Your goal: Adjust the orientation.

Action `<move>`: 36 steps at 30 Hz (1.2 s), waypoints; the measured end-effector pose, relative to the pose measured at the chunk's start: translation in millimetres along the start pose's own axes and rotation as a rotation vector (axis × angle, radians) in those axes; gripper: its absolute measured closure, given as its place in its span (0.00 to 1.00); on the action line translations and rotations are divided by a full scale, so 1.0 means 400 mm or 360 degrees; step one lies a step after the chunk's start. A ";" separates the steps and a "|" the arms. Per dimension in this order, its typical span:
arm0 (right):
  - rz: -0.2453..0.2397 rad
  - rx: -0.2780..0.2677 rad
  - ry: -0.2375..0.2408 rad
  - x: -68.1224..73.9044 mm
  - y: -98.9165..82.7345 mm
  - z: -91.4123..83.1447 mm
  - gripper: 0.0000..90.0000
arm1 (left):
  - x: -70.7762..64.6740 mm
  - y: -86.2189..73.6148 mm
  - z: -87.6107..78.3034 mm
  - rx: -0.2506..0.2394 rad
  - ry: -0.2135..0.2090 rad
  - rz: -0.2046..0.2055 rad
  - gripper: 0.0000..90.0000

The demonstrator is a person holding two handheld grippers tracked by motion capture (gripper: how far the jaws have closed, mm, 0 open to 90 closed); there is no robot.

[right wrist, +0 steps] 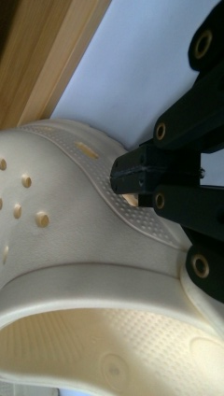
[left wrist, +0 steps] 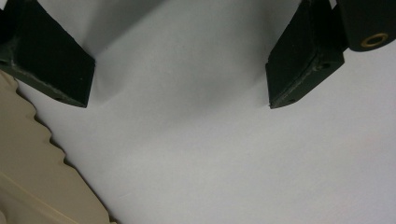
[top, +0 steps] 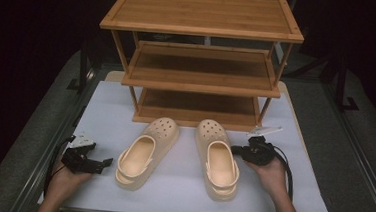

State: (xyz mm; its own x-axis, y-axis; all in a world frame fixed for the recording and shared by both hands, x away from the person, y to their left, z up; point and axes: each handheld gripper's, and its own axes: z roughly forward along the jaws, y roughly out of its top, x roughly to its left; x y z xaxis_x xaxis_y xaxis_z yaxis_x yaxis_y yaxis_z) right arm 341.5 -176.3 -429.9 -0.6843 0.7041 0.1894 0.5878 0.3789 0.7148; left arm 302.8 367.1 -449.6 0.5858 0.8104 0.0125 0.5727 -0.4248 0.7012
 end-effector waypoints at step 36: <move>-0.0070 -0.0095 0.0014 0.090 0.065 -0.028 0.63 | 0.000 0.000 0.000 -0.0001 0.0000 0.0000 0.08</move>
State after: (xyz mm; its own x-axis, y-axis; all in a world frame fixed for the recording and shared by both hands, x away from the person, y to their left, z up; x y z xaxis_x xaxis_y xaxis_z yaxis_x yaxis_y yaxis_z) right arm 327.1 -147.8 -396.8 -0.7127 0.6824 0.1627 0.5305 0.3725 0.7615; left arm 302.8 367.1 -449.7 0.5857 0.8104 0.0126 0.5724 -0.4246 0.7015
